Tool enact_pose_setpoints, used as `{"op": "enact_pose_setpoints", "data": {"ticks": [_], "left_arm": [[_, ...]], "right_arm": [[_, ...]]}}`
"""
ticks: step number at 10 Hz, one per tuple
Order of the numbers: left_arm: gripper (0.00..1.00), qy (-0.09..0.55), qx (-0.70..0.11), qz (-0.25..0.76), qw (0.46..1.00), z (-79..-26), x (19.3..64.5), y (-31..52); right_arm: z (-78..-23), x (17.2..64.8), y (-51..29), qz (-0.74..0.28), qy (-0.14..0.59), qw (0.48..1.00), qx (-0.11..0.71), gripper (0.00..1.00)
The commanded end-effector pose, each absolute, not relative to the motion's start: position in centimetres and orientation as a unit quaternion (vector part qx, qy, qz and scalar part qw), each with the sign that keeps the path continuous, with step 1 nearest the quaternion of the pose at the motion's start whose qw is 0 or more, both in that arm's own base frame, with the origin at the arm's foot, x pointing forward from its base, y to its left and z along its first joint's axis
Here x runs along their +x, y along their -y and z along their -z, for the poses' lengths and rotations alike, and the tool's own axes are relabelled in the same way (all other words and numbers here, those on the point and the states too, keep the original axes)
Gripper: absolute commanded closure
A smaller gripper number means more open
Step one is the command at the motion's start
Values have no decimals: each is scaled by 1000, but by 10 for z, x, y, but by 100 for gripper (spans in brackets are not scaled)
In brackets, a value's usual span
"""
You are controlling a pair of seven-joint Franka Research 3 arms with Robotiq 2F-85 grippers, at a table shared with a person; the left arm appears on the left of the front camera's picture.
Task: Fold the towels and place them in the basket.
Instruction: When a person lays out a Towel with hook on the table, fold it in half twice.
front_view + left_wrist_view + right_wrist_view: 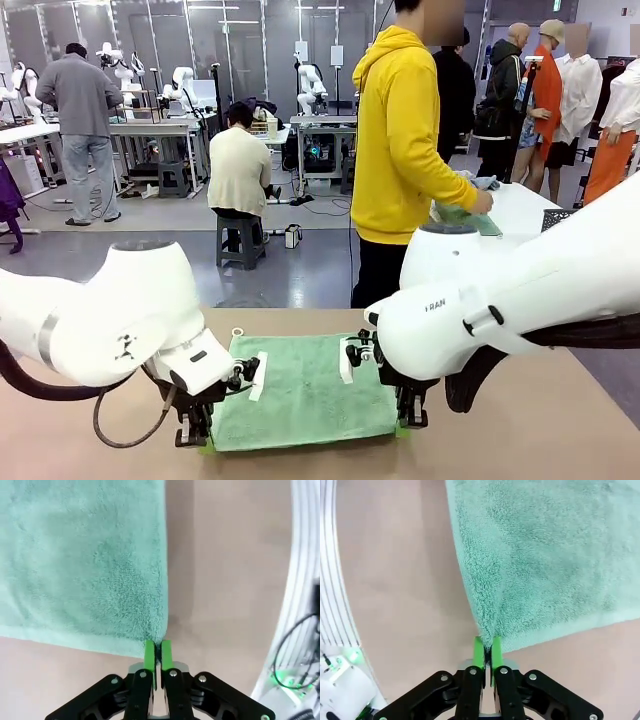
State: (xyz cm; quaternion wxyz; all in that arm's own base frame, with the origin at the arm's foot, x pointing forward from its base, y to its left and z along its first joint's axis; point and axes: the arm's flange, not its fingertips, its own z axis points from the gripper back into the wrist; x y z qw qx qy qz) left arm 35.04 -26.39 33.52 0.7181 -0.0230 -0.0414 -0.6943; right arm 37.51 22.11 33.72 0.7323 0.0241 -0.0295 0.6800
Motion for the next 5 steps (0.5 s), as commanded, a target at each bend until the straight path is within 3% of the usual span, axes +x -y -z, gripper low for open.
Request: {"op": "enact_pose_setpoints", "data": {"ticks": [1,3,5], "left_arm": [[96,37,-33,697,716,-372,337,262],[96,25,-43,704,708,-396,321,257],[96,54,-47,703,707,-418,311,258]], "right_arm": [[-366,357,-219,-674,20,738,38,100],[-388,342,-219,-672,14,739,47,100],[-407,331,-221,-670,25,739,61,100]]}}
